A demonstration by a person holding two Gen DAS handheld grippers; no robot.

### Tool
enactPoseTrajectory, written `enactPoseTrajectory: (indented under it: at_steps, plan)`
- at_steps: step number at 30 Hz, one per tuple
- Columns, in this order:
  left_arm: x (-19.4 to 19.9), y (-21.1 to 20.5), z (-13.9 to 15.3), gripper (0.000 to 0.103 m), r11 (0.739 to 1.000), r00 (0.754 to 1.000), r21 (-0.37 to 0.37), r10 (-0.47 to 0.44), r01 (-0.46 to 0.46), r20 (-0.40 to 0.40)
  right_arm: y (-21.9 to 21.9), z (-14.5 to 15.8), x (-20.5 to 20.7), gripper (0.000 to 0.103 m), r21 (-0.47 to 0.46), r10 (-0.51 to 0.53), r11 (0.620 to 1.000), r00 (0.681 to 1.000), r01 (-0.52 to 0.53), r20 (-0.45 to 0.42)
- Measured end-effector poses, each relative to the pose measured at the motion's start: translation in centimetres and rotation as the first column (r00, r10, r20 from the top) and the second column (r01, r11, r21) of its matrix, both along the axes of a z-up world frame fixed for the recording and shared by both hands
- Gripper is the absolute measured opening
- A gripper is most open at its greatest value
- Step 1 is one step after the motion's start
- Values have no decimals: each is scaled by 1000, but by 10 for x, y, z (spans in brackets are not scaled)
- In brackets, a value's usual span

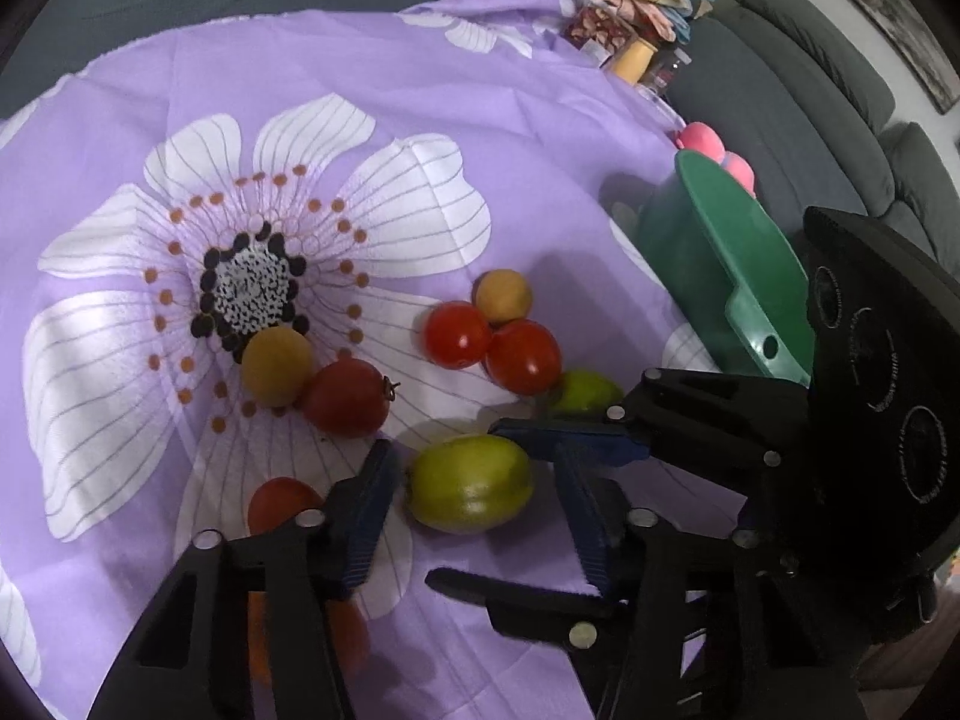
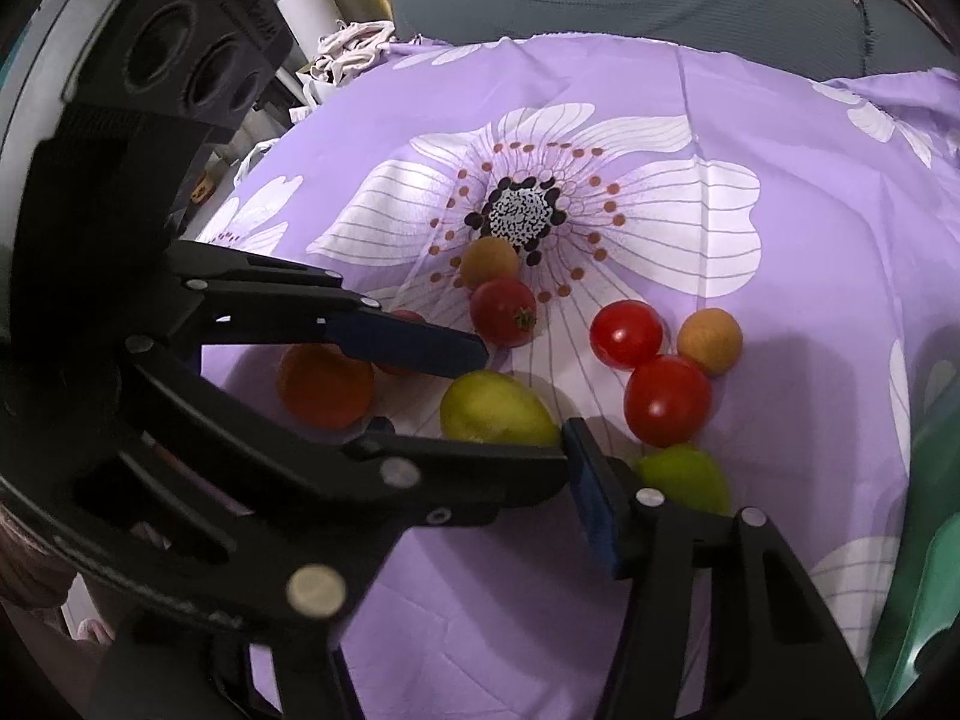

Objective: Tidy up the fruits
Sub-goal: 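Grasp the green-yellow fruit with the right gripper, then carry the green-yellow fruit into the green bowl and open the right gripper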

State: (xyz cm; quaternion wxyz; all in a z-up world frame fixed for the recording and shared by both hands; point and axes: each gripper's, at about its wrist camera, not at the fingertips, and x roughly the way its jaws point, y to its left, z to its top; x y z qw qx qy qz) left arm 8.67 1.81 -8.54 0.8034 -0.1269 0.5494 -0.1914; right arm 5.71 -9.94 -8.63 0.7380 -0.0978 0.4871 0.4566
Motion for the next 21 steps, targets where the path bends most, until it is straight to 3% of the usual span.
enactPoseTrajectory:
  at_steps: [10, 21]
  plan:
    - [3, 4, -5, 46, 999, 1000, -43, 6, -8, -30, 1, -1, 0, 41, -24, 3, 1000, 999, -2, 45]
    - [-11, -8, 22, 46, 1000, 999, 16, -3, 2, 38, -14, 20, -20, 41, 40, -19, 999, 994, 15, 109]
